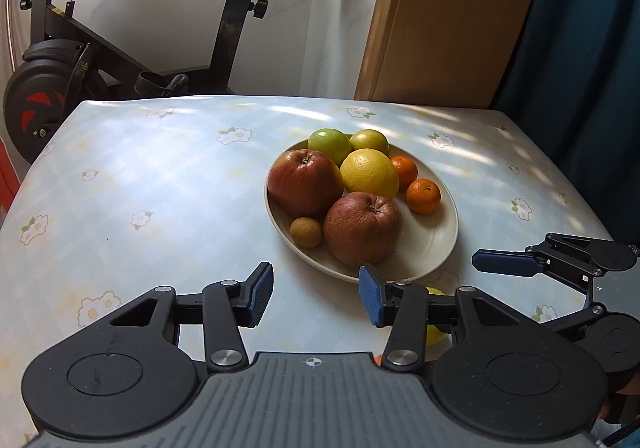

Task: Organize fruits
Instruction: 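Move both open tools back toward the large yellow lemon on the table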

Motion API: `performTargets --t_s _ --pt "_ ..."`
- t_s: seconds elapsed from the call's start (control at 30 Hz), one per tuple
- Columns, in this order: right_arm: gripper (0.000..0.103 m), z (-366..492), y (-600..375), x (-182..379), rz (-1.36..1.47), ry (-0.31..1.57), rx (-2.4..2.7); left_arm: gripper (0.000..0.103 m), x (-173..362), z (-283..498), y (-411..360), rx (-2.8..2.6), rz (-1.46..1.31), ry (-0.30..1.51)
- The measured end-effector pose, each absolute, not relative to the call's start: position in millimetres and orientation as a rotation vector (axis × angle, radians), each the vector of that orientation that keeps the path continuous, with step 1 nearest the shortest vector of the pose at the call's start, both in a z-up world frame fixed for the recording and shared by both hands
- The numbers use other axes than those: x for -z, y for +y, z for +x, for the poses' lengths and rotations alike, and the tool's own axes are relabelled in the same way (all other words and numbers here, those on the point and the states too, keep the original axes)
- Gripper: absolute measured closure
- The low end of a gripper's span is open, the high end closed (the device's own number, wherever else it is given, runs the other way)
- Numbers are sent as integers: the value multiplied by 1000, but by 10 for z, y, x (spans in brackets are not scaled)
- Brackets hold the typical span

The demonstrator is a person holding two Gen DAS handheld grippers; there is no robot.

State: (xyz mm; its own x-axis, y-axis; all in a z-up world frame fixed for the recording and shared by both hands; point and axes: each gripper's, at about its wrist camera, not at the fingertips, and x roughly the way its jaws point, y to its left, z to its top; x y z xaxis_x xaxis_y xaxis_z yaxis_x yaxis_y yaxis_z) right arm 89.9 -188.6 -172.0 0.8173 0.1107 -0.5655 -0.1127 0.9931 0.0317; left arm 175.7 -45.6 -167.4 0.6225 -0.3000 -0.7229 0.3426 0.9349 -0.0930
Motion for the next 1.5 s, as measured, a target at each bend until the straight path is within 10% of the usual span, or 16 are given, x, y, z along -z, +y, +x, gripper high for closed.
performTargets --t_s 1.5 --pt "39 136 -1712 1763 5 644 -135 53 1839 971 -216 387 84 838"
